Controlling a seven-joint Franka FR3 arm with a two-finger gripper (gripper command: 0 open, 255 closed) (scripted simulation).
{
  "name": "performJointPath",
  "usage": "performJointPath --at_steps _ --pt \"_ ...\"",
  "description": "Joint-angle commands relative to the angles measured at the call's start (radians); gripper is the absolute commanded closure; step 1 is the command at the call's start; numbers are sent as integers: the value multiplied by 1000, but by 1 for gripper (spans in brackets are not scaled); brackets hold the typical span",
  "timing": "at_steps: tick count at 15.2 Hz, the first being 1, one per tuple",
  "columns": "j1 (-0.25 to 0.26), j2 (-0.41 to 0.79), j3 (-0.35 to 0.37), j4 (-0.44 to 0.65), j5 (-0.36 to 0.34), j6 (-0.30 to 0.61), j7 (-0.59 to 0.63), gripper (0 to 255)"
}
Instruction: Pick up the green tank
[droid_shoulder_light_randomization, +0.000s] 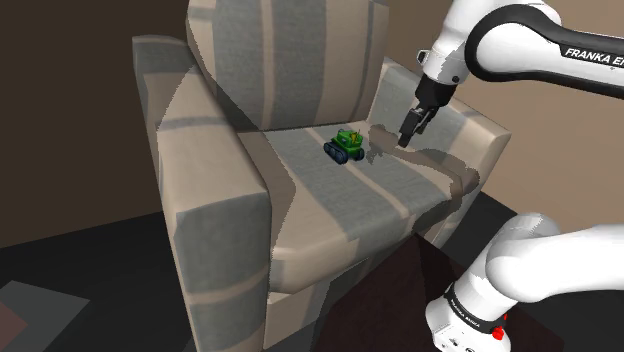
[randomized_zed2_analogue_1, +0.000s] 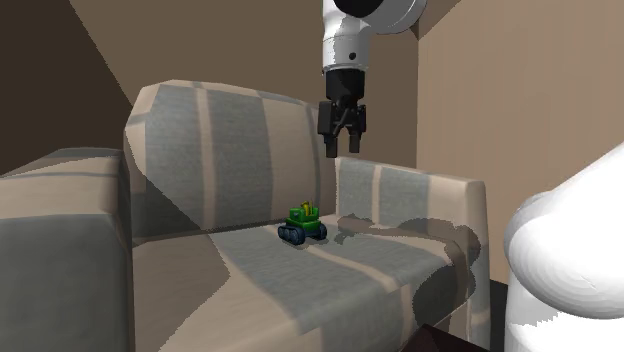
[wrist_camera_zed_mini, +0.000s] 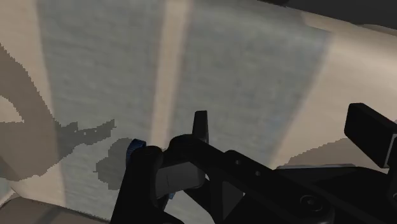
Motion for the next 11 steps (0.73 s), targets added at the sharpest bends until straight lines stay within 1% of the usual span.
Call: performJointPath --at_steps 1,6,11 --pt "0 0 0 0 0 0 0 0" --pt "-27 181 -48 67 -15 104 -28 0" --pt "-47 370 -93 166 -16 183 -59 0"
